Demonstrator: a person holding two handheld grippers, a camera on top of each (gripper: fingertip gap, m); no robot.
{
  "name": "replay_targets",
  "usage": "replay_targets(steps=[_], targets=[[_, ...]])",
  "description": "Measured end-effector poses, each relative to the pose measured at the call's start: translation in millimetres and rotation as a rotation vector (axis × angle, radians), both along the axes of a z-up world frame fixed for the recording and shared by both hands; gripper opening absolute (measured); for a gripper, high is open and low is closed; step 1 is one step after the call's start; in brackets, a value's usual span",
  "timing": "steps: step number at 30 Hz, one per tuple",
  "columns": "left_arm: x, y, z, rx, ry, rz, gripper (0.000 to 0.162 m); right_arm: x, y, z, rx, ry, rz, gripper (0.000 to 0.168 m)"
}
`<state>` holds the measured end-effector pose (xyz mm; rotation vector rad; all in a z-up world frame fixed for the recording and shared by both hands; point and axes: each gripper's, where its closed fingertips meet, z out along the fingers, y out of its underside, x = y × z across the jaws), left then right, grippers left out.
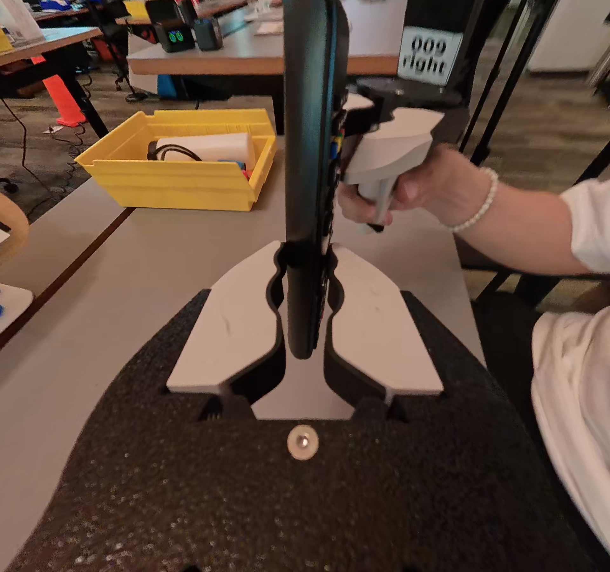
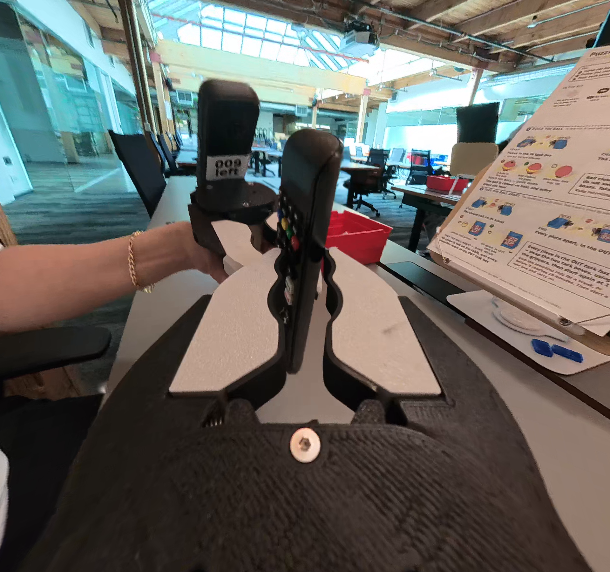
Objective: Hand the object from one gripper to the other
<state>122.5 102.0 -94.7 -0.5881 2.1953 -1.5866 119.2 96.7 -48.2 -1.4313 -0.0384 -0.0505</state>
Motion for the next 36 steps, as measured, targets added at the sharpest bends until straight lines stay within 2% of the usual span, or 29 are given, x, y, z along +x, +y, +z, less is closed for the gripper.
replay_targets(steps=[2,6,8,11,17,19,22,25,28,33,36], targets=[[4.1,1.7,7.8,-0.115,0.028,0.022,0.022,0.9,-2.8,0.6,0.032,0.062,0.04,0.029],[4.6,7.0,22.7,-0.295,0.067,0.012,0.022,3.9,4.3,-21.9,-0.052,0.109,0.077,0.04],[4.9,6.4,21.8,-0.304,0.077,0.004,0.022,1.5,11.4,-31.5,-0.09,0.11,0.09,0.039],[6.3,4.5,24.6,-0.33,0.091,-0.002,0.022,0.1,20.3,-42.6,-0.133,0.088,0.079,0.022],[-0.1,2.4,31.4,-0.293,0.088,-0.025,0.024,-2.1,17.5,-36.4,-0.122,0.053,0.092,0.02],[2.5,7.8,44.5,-0.268,0.019,0.016,0.035,-1.2,19.0,-40.5,-0.143,0.037,0.083,0.02],[3.4,13.0,69.1,-0.247,-0.039,0.031,0.038,-1.2,21.5,-48.6,-0.185,0.006,0.074,0.02],[5.0,15.2,80.3,-0.192,-0.04,0.03,0.04,-3.0,23.1,-53.2,-0.215,-0.022,0.073,0.02],[3.0,15.5,82.2,-0.16,0.013,0.005,0.027,-1.6,21.9,-54.4,-0.23,-0.042,0.057,0.02],[7.2,18.7,88.2,-0.229,0.043,0.032,0.026,3.7,18.4,-46.3,-0.148,0.007,0.046,0.023],[13.5,27.6,103.7,-0.347,0.013,0.083,0.023,10.8,16.4,-41.1,-0.077,0.115,0.045,0.04]])
